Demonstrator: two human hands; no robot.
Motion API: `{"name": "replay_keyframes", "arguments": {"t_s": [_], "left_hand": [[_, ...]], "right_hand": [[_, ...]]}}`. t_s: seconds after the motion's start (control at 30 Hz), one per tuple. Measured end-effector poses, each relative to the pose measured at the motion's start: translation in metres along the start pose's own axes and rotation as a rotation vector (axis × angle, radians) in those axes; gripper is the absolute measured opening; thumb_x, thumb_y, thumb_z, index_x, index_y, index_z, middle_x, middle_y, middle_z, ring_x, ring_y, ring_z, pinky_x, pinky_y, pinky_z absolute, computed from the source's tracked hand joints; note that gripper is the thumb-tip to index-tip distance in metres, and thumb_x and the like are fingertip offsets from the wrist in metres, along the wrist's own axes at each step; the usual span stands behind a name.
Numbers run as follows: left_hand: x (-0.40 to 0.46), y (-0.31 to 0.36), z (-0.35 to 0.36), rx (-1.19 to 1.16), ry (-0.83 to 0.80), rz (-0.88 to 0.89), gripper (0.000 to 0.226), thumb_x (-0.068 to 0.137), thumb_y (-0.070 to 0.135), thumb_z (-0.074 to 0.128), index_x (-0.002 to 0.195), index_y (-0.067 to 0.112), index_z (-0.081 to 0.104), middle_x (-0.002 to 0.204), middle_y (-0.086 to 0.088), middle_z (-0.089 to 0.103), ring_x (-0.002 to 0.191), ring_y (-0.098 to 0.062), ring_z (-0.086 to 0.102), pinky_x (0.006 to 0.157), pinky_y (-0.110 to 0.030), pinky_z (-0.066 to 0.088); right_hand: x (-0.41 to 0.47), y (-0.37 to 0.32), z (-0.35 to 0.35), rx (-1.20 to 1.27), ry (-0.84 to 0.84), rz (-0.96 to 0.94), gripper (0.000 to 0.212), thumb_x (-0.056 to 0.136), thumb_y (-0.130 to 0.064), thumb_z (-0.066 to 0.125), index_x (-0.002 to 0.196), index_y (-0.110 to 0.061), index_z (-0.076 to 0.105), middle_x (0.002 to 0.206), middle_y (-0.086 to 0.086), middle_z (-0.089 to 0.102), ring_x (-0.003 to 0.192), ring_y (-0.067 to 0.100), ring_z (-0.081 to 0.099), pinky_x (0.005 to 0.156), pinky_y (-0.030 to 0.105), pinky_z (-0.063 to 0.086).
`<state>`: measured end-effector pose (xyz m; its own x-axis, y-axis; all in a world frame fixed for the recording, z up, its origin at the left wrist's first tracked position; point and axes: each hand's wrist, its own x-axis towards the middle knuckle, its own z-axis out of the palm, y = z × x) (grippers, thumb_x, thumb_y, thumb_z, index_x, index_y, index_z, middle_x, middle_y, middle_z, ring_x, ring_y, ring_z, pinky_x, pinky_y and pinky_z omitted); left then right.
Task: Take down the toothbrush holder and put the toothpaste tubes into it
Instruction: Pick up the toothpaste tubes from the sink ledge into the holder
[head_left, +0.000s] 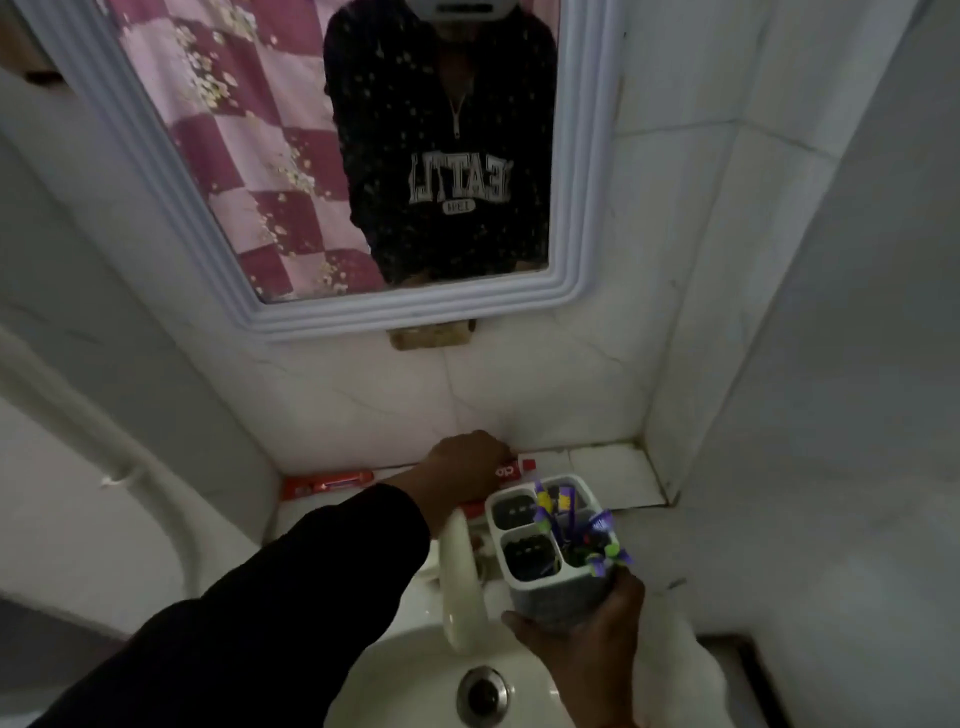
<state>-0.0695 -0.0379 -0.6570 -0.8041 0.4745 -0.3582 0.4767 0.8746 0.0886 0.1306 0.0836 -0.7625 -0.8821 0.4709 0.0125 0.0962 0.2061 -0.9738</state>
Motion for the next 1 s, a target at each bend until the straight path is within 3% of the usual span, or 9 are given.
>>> {"name": "replay_keyframes", "arguments": {"t_s": [0.23, 0.3, 0.37, 0.47, 0.5, 0.57, 0.73, 0.87, 1.0], "left_hand": [[0.031, 0.004, 0.014, 0.286, 0.045, 0.101, 0.031, 0.092, 0.033, 0.056, 0.113, 0.014, 0.068, 0.116, -0.009, 0.068, 0.107, -0.031, 0.067, 0.085, -0.039, 0.053], [0.036, 0.005, 0.012, 0.310, 0.064, 0.157, 0.030, 0.087, 0.031, 0.060, 0.110, 0.014, 0.069, 0.114, -0.008, 0.069, 0.107, -0.030, 0.067, 0.084, -0.038, 0.052], [0.038, 0.007, 0.009, 0.304, 0.119, 0.212, 0.036, 0.083, 0.032, 0.063, 0.113, 0.014, 0.068, 0.115, -0.009, 0.069, 0.109, -0.030, 0.065, 0.082, -0.037, 0.052], [0.034, 0.017, -0.006, 0.221, 0.263, 0.331, 0.050, 0.085, 0.038, 0.062, 0.127, 0.012, 0.060, 0.120, -0.013, 0.063, 0.110, -0.032, 0.060, 0.078, -0.038, 0.053], [0.032, 0.024, -0.016, 0.178, 0.288, 0.389, 0.055, 0.087, 0.039, 0.061, 0.134, 0.011, 0.056, 0.120, -0.014, 0.060, 0.106, -0.033, 0.061, 0.077, -0.038, 0.053], [0.021, 0.045, -0.047, 0.099, 0.241, 0.471, 0.063, 0.092, 0.043, 0.060, 0.146, 0.014, 0.046, 0.125, -0.014, 0.053, 0.093, -0.033, 0.063, 0.076, -0.037, 0.052], [-0.014, 0.097, -0.132, 0.475, -0.142, 0.291, 0.060, 0.077, 0.051, 0.077, 0.129, 0.023, 0.063, 0.116, -0.003, 0.064, 0.104, -0.020, 0.057, 0.081, -0.034, 0.047], [-0.023, 0.129, -0.131, 0.575, -0.334, 0.171, 0.042, 0.069, 0.046, 0.087, 0.075, 0.015, 0.060, 0.073, -0.001, 0.059, 0.075, -0.018, 0.060, 0.072, -0.030, 0.052], [-0.012, 0.132, -0.106, 0.089, -0.466, -0.003, 0.014, 0.082, 0.020, 0.081, 0.089, 0.012, 0.071, 0.081, -0.001, 0.075, 0.059, -0.012, 0.072, 0.058, -0.028, 0.062]], "right_hand": [[0.002, 0.018, -0.002, 0.139, -0.142, -0.004, 0.119, 0.027, -0.004, 0.107, 0.131, -0.004, 0.050, 0.124, 0.001, 0.048, 0.119, -0.022, 0.047, 0.096, -0.001, 0.047], [0.003, 0.004, -0.014, 0.237, -0.218, 0.135, 0.087, 0.047, -0.005, 0.104, 0.119, -0.019, 0.056, 0.116, -0.003, 0.058, 0.103, -0.016, 0.060, 0.095, 0.011, 0.056], [0.004, -0.006, -0.020, 0.360, -0.198, 0.328, 0.017, 0.083, -0.028, 0.084, 0.091, -0.036, 0.072, 0.091, 0.007, 0.077, 0.078, 0.005, 0.075, 0.082, 0.052, 0.065], [0.017, -0.012, -0.025, 0.909, -0.162, 0.633, 0.035, 0.102, -0.029, 0.052, 0.089, -0.031, 0.084, 0.096, 0.015, 0.082, 0.076, 0.042, 0.079, 0.068, 0.071, 0.058], [0.018, -0.024, -0.027, 0.980, -0.193, 0.650, 0.025, 0.095, -0.038, 0.061, 0.108, -0.027, 0.080, 0.112, 0.022, 0.077, 0.089, 0.052, 0.075, 0.077, 0.082, 0.050], [0.017, -0.027, -0.029, 0.897, -0.142, 0.683, 0.081, 0.064, -0.054, 0.086, 0.133, -0.016, 0.065, 0.129, 0.029, 0.066, 0.108, 0.061, 0.065, 0.089, 0.092, 0.033], [0.011, -0.030, -0.031, 0.899, -0.181, 0.501, 0.047, 0.090, -0.028, 0.073, 0.133, -0.013, 0.060, 0.132, 0.031, 0.062, 0.102, 0.054, 0.070, 0.081, 0.094, 0.035], [0.011, -0.040, -0.032, 0.763, -0.265, 0.414, 0.125, 0.035, -0.055, 0.103, 0.139, -0.008, 0.052, 0.129, 0.025, 0.065, 0.110, 0.052, 0.068, 0.084, 0.083, 0.049], [0.011, -0.022, -0.034, 0.602, -0.271, 0.311, 0.076, 0.064, 0.018, 0.089, 0.128, -0.010, 0.057, 0.116, 0.012, 0.071, 0.100, 0.012, 0.077, 0.065, 0.036, 0.069]]}}
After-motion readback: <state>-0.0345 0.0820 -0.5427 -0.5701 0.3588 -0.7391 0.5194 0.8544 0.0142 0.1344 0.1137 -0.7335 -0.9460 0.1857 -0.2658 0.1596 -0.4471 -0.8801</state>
